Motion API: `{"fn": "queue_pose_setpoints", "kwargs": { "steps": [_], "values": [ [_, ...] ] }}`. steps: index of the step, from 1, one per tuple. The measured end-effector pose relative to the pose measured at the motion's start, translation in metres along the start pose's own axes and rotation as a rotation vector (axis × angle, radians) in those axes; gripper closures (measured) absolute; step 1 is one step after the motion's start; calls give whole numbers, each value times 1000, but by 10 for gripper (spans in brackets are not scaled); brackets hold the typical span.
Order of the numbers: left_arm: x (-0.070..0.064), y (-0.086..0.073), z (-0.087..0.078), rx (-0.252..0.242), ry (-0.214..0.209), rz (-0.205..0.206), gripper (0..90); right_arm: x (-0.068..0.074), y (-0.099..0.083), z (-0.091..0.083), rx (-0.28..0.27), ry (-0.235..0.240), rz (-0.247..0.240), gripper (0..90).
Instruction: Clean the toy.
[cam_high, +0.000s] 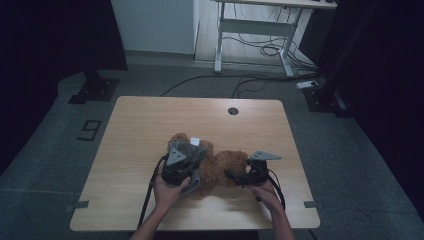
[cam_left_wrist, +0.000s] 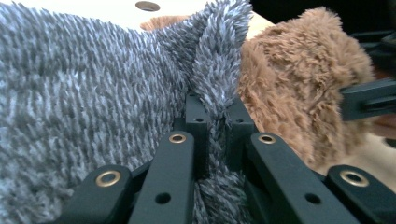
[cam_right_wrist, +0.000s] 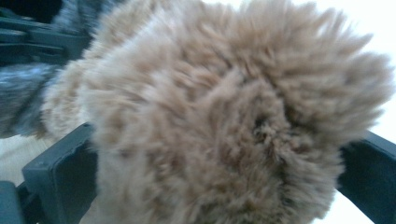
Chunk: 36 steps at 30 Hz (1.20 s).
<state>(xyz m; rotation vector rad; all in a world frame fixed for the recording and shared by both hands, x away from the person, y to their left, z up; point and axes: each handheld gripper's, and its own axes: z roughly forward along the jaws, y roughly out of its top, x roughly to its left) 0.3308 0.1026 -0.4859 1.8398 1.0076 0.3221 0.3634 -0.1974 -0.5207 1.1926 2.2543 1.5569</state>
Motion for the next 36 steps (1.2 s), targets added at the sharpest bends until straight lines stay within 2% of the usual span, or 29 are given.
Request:
{"fn": "queue_pose_setpoints", "kwargs": {
  "steps": [4, 6, 7, 10, 13, 16, 20, 22, 27, 29, 31, 33, 36],
  "values": [
    [1, -6, -7, -3, -13, -12, 833, 4, -4, 8, 32, -3, -21, 0],
    [2, -8, -9, -5, -14, -18, 834, 6, -7, 15, 62, 11, -25, 0],
    [1, -10, -11, -6, -10, -17, 834, 8, -9, 18, 76, 18, -33, 24],
    [2, -14, -14, -23, -6, -22, 833, 10, -13, 20, 63, 26, -43, 157],
    [1, -19, -15, -46, 0, -29, 834, 12, -12, 20, 60, 7, -90, 263],
    [1, -18, -10, -62, 14, -37, 834, 15, -12, 22, 47, -35, -115, 339],
    [3, -8, 4, -69, 30, -31, 834, 15, -9, 24, 28, -98, -139, 385],
    [6, -1, 13, -66, 33, -22, 833, 11, -7, 25, 14, -125, -131, 394],
    [12, 19, 36, -48, 25, -31, 832, -2, -5, 26, -42, -219, -112, 402],
    [13, 27, 38, -35, 15, -47, 830, -8, -5, 26, -52, -225, -102, 401],
    [10, 36, 34, -43, 10, -62, 829, -10, -5, 25, -60, -216, -96, 401],
    [2, 44, 30, -48, 1, -42, 829, -11, -6, 24, -63, -201, -100, 401],
    [-17, 57, 29, -62, -47, -9, 829, -11, -9, 22, -85, -179, -120, 399]
  ]
}}
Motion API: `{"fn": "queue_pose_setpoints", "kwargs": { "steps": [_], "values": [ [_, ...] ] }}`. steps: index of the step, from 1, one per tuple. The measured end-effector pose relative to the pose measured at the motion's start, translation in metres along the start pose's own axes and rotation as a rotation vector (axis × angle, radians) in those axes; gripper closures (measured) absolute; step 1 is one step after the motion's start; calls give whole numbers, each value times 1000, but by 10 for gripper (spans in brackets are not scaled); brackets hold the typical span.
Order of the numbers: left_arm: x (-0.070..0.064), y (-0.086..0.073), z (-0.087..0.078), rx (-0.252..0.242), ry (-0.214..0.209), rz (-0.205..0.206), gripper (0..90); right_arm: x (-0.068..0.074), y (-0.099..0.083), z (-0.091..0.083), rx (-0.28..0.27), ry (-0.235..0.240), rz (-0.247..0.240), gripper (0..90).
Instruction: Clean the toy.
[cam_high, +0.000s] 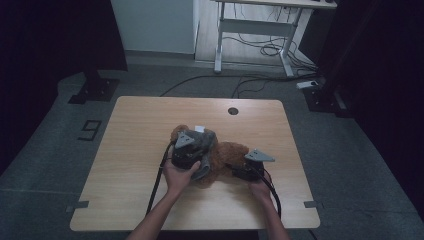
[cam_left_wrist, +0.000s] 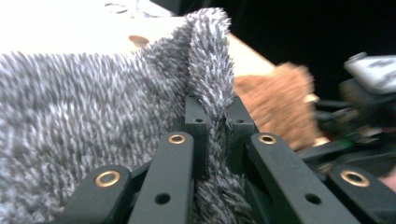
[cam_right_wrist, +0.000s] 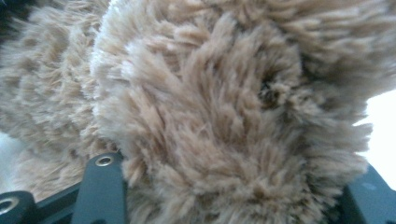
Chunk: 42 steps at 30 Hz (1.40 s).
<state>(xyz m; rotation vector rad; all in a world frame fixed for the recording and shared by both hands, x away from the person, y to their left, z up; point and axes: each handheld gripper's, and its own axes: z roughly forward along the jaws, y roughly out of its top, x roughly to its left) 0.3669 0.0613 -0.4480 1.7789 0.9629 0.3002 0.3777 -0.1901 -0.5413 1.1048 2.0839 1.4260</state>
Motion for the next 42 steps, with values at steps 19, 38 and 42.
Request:
{"fn": "queue_pose_setpoints", "kwargs": {
  "steps": [19, 38, 42],
  "values": [
    [-21, 15, 50, 188, 86, 81, 830, 14, -9, -9, -19, -20, -90, 397],
    [75, -19, -53, 152, 194, -109, 830, 11, -10, -12, -29, 7, -74, 394],
    [42, 4, -42, 109, 117, -38, 830, 12, -10, -12, -29, 8, -83, 394]
  ]
}}
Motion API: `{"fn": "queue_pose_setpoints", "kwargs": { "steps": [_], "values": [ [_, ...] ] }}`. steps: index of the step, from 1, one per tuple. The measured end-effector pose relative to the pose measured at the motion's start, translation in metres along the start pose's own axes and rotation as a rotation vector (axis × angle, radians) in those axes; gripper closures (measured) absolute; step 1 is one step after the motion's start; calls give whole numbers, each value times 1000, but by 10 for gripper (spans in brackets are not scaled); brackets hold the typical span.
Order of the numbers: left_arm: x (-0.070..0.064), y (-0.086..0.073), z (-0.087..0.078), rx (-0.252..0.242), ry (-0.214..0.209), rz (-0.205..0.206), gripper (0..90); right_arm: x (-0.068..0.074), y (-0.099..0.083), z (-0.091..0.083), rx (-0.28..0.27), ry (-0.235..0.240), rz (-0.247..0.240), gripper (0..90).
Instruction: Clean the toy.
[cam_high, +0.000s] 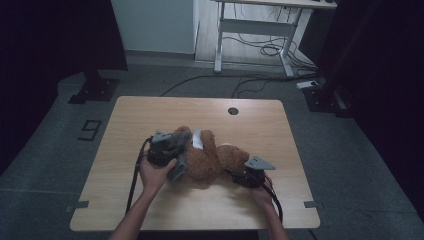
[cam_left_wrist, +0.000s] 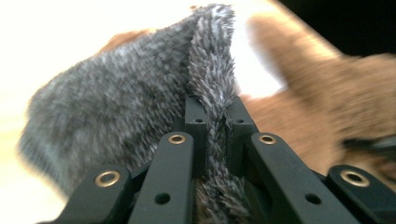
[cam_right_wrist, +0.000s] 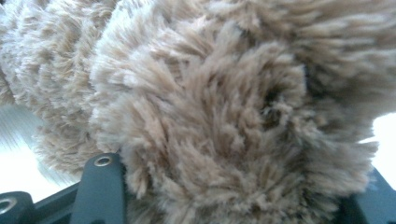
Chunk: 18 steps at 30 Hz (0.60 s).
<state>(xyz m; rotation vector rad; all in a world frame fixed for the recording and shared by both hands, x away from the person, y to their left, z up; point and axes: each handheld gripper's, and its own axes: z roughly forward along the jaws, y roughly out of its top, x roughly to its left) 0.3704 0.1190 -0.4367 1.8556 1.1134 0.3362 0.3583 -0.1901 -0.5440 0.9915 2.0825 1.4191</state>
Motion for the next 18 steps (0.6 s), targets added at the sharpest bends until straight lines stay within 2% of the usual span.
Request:
{"fn": "queue_pose_setpoints", "kwargs": {
  "steps": [2, 4, 7, 9, 10, 12, 13, 14, 16, 17, 18],
  "values": [
    [-23, 12, 8, -8, -49, 45, 829, 0, 0, 0, -1, 0, -6, 394],
    [-52, 25, 22, 3, -118, 101, 828, 0, 0, 0, 0, 2, -8, 394],
    [-88, 38, 48, 31, -135, 187, 827, 0, 0, 0, 2, 6, -9, 394],
    [-108, 45, 72, 73, -160, 205, 827, 0, 0, -1, 1, 8, -16, 394],
    [-115, 47, 84, 98, -155, 206, 828, 0, 0, -1, 0, 7, -16, 394],
    [-122, 45, 106, 138, -114, 223, 828, 1, 1, -1, 2, 4, -21, 394],
    [-121, 42, 114, 150, -101, 215, 827, 1, 1, -1, 5, 3, -24, 394],
    [-116, 40, 118, 147, -106, 196, 827, 0, 0, -1, 9, 4, -21, 394],
    [-102, 38, 118, 133, -141, 120, 827, -1, -1, -1, 8, 9, -13, 393],
    [-95, 37, 115, 127, -137, 101, 828, -1, -1, 0, 7, 9, -18, 393],
    [-88, 37, 109, 115, -85, 119, 827, -1, -1, 0, 9, 8, -27, 393]
  ]
}}
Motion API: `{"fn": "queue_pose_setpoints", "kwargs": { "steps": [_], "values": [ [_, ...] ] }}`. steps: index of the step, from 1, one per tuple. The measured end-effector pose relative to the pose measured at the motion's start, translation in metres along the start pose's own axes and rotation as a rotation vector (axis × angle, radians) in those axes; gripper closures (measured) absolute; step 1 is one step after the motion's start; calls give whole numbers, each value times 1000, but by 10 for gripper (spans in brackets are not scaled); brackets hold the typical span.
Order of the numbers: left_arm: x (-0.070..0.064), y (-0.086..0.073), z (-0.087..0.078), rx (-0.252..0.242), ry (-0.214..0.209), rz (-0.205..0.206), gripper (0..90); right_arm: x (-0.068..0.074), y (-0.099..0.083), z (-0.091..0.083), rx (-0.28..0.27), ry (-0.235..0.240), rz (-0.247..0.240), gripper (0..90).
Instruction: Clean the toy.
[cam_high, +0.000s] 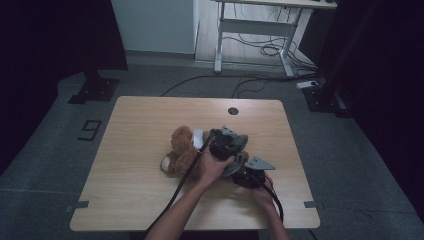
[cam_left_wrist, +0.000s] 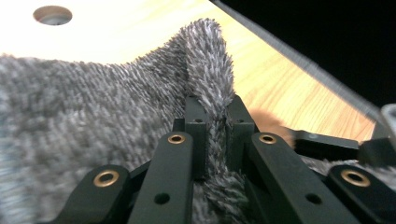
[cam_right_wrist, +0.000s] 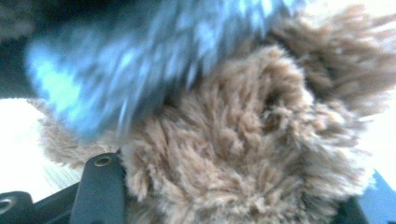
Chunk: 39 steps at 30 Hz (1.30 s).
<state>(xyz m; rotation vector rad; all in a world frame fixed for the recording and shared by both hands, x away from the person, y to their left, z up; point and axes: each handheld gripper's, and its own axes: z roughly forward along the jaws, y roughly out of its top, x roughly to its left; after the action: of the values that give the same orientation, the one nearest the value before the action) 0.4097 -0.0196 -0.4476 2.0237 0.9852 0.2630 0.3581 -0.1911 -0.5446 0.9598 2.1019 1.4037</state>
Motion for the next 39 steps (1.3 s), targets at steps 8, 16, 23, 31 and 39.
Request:
{"fn": "queue_pose_setpoints", "kwargs": {
  "steps": [8, 16, 23, 31, 39],
  "values": [
    [44, -23, -48, -4, 84, -38, 831, 3, 1, 1, -17, 27, 6, 389],
    [66, -24, -80, -45, 168, -50, 827, 7, 1, 3, -11, 37, -12, 389],
    [107, -51, -83, -13, 183, -159, 828, 7, 2, 3, -8, 38, -16, 389],
    [46, -24, -50, 11, 32, 23, 831, 7, 2, 3, -2, 36, -15, 389],
    [39, -26, -37, 80, 133, 59, 829, 2, -1, 2, 3, 46, -3, 382]
  ]
}}
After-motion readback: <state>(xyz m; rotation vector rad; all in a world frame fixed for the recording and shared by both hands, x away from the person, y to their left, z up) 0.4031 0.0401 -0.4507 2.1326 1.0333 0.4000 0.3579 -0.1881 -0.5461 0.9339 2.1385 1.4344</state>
